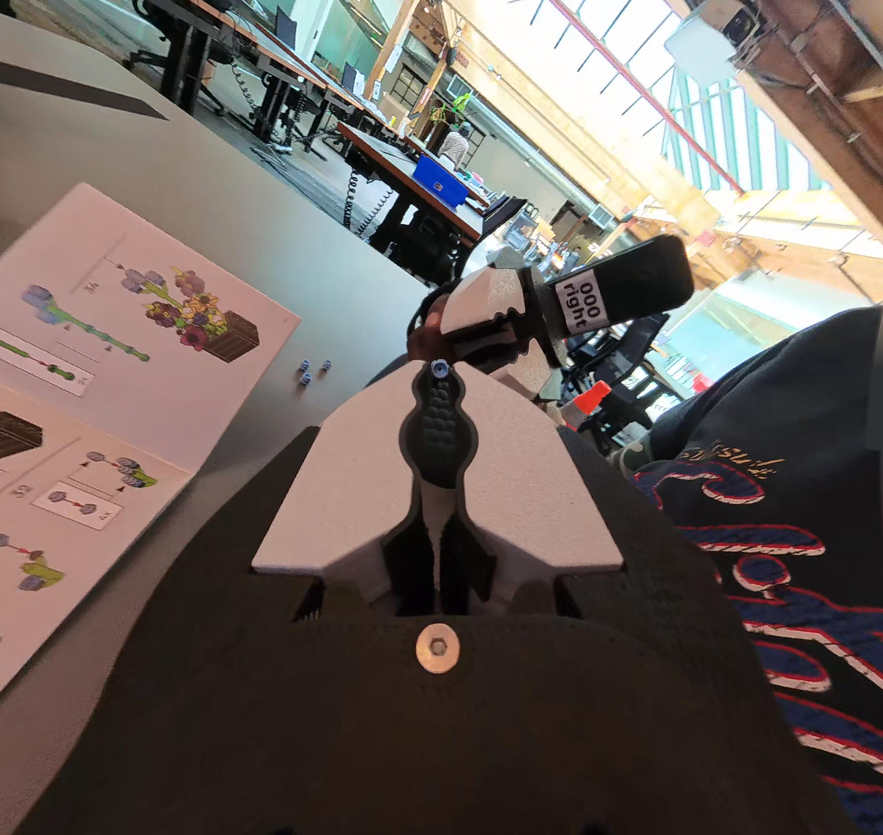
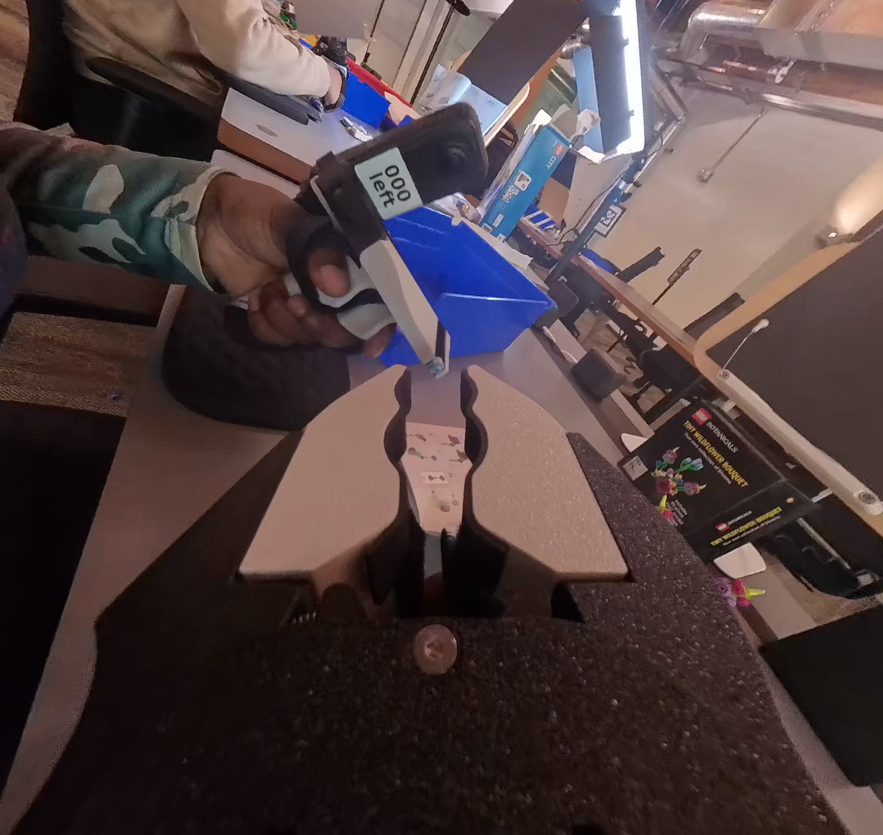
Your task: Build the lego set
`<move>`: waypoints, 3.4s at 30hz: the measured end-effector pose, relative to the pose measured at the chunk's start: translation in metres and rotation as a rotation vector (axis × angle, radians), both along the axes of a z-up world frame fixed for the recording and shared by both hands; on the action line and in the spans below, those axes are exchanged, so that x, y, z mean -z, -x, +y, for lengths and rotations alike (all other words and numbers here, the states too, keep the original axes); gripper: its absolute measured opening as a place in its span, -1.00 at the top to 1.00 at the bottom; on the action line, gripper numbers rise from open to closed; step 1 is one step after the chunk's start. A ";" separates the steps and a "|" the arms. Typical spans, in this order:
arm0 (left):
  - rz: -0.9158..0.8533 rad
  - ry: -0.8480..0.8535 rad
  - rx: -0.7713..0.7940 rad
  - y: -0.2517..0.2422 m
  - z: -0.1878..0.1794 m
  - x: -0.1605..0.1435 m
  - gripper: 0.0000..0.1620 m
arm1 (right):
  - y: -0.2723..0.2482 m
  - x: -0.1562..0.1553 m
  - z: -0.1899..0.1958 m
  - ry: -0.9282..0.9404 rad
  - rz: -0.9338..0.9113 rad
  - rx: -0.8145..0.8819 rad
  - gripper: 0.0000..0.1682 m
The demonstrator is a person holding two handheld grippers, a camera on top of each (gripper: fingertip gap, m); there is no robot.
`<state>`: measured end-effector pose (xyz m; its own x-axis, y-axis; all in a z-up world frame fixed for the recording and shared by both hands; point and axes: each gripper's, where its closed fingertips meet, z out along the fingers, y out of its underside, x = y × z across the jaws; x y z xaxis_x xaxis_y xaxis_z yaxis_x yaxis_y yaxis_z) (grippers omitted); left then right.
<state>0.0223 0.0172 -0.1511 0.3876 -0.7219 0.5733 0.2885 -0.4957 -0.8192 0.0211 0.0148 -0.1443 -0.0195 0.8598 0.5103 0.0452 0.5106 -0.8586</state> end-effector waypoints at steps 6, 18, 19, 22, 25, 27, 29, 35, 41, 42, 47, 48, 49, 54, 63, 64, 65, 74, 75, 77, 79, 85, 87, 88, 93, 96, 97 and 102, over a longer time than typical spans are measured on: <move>-0.060 0.039 0.024 0.002 -0.003 0.000 0.91 | 0.014 0.006 -0.004 -0.049 -0.020 -0.023 0.81; -0.284 0.076 0.065 0.003 -0.002 -0.021 0.73 | 0.007 -0.026 -0.006 0.173 0.263 -0.135 0.91; -0.344 0.096 0.092 0.003 -0.004 -0.024 0.73 | 0.005 -0.031 -0.007 0.191 0.305 -0.157 0.91; -0.499 0.151 0.201 -0.002 -0.013 -0.033 0.74 | 0.005 -0.034 -0.011 0.181 0.326 -0.196 0.91; -0.639 0.209 0.324 -0.005 -0.024 -0.041 0.77 | 0.006 -0.034 -0.018 0.154 0.316 -0.234 0.91; -0.677 0.224 0.333 -0.006 -0.023 -0.042 0.86 | 0.006 -0.034 -0.022 0.143 0.317 -0.259 0.91; -0.686 0.226 0.326 -0.007 -0.023 -0.041 0.91 | 0.006 -0.034 -0.023 0.128 0.315 -0.261 0.92; -0.621 0.204 0.241 -0.004 -0.018 -0.034 0.94 | 0.009 -0.026 -0.018 0.054 0.250 -0.194 0.91; -0.450 0.149 0.056 0.004 -0.005 -0.019 0.95 | 0.013 -0.017 -0.006 -0.067 0.086 -0.044 0.85; -0.423 0.143 0.042 0.004 -0.005 -0.017 0.95 | 0.015 -0.014 -0.005 -0.087 0.058 -0.026 0.85; -0.392 0.138 0.027 0.003 -0.004 -0.015 0.95 | 0.019 -0.006 -0.005 -0.127 0.001 -0.023 0.86; -0.390 0.139 0.027 0.003 -0.004 -0.015 0.95 | 0.019 -0.006 -0.005 -0.129 0.001 -0.020 0.87; -0.385 0.141 0.027 0.002 -0.004 -0.014 0.94 | 0.018 -0.005 -0.004 -0.131 -0.004 -0.016 0.90; -0.419 0.147 0.040 0.002 -0.005 -0.016 0.88 | 0.017 -0.008 -0.005 -0.108 0.031 -0.023 0.91; -0.481 0.169 0.118 0.003 -0.013 -0.019 0.87 | 0.016 -0.012 -0.010 -0.069 0.109 -0.101 0.91; -0.482 0.170 0.123 0.002 -0.013 -0.020 0.87 | 0.017 -0.011 -0.011 -0.079 0.106 -0.106 0.91; -0.484 0.171 0.127 0.002 -0.013 -0.019 0.88 | 0.017 -0.010 -0.012 -0.087 0.103 -0.111 0.91; -0.391 0.138 0.004 0.008 -0.003 -0.010 0.94 | 0.019 -0.005 -0.005 -0.168 0.036 -0.023 0.87; -0.370 0.131 -0.014 0.009 -0.002 -0.009 0.94 | 0.020 -0.003 -0.004 -0.188 0.009 -0.009 0.87; -0.335 0.122 -0.038 0.011 0.000 -0.007 0.94 | 0.021 -0.001 -0.002 -0.225 -0.027 0.022 0.87; -0.295 0.114 -0.055 0.010 0.001 -0.005 0.94 | 0.023 0.001 -0.001 -0.244 -0.051 0.042 0.89; -0.222 0.096 -0.096 0.010 0.003 0.000 0.94 | 0.025 0.005 0.002 -0.271 -0.076 0.071 0.90; -0.185 0.084 -0.120 0.011 0.004 0.002 0.94 | 0.026 0.006 0.002 -0.296 -0.081 0.086 0.90; -0.167 0.079 -0.129 0.011 0.005 0.003 0.94 | 0.026 0.006 0.002 -0.312 -0.090 0.096 0.90; -0.122 0.062 -0.152 0.012 0.005 0.004 0.94 | 0.026 0.008 0.003 -0.350 -0.110 0.122 0.90; -0.093 0.044 -0.179 0.013 0.007 0.004 0.94 | 0.027 0.008 0.005 -0.375 -0.115 0.149 0.91; -0.074 0.035 -0.190 0.014 0.007 0.005 0.94 | 0.027 0.008 0.005 -0.380 -0.120 0.157 0.91; -0.077 -0.001 -0.189 0.014 0.005 -0.003 0.89 | 0.026 -0.001 0.002 -0.230 -0.012 0.099 0.91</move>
